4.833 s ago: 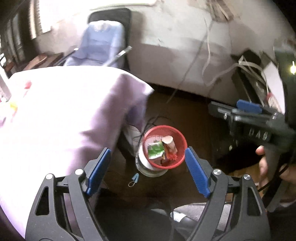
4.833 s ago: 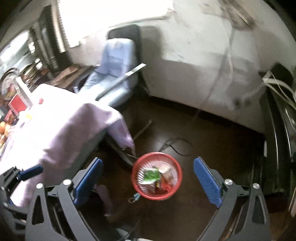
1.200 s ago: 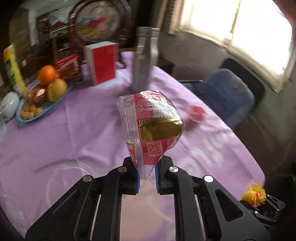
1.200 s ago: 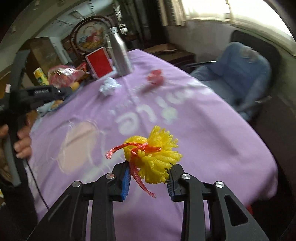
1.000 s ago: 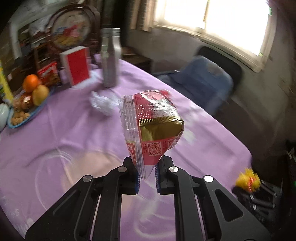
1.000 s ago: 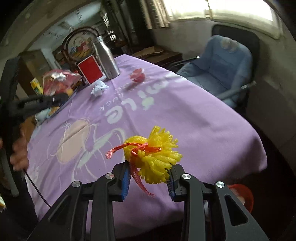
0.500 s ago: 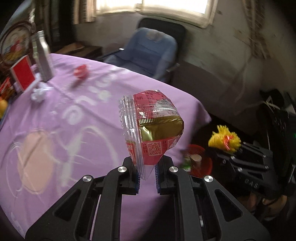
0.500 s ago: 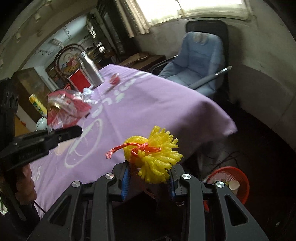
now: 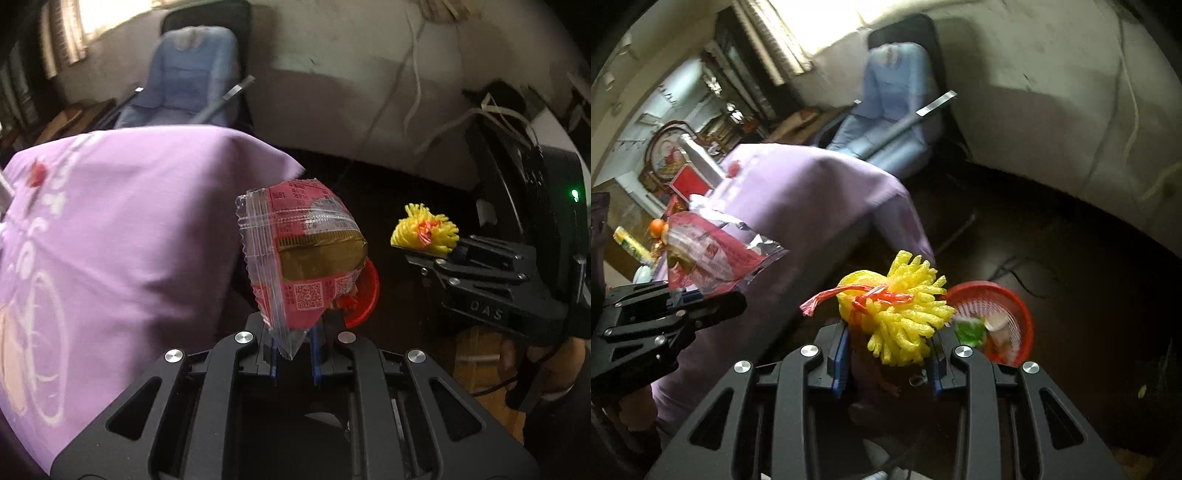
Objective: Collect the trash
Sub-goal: 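Carry the snack bag and yellow scrubber with both tools over the red basket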
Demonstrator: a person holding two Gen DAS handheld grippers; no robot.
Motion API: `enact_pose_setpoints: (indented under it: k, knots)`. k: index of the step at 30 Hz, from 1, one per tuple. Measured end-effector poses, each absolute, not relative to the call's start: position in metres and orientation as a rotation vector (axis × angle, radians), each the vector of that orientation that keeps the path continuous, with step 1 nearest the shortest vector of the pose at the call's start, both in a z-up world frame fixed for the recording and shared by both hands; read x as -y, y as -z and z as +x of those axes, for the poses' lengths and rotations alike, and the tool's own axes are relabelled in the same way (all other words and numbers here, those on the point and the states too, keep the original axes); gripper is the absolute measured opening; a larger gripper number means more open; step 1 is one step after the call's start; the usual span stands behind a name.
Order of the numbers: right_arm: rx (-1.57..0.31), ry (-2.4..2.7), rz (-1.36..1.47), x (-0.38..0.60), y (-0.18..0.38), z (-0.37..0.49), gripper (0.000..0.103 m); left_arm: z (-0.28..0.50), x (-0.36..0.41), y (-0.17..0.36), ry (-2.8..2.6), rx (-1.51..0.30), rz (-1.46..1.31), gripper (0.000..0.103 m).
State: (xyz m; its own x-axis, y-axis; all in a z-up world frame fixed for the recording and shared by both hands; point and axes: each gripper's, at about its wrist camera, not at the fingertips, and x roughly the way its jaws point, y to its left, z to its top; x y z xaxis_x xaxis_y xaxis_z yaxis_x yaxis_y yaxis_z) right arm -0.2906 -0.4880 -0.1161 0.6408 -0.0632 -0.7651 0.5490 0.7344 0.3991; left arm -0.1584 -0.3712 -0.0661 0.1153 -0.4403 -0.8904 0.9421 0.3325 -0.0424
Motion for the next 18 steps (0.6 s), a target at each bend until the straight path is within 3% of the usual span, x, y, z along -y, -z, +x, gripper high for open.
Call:
enact_pose_setpoints:
  k: [18]
  knots:
    - [-0.958, 0.471, 0.827, 0.519, 0.234, -0.312, 0.033, -0.193, 0.449, 0.202, 1.104, -1.142, 0.871, 0.014]
